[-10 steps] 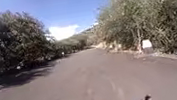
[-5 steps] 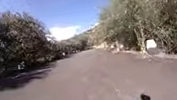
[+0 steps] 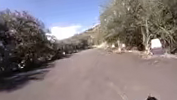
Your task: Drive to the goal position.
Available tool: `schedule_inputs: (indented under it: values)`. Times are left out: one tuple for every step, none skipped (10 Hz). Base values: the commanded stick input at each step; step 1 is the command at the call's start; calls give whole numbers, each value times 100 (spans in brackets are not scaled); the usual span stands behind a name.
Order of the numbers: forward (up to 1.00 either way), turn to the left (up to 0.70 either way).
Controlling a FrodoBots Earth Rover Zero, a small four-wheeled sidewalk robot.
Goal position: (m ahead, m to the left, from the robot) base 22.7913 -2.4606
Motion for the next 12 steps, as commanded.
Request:
schedule_inputs:
  values:
    - [50,0]
    - [50,0]
    - [50,0]
    - [50,0]
    - [50,0]
    - [50,0]
    - [50,0]
    - [50,0]
    - [50,0]
    - [50,0]
    - [50,0]
    - [50,0]
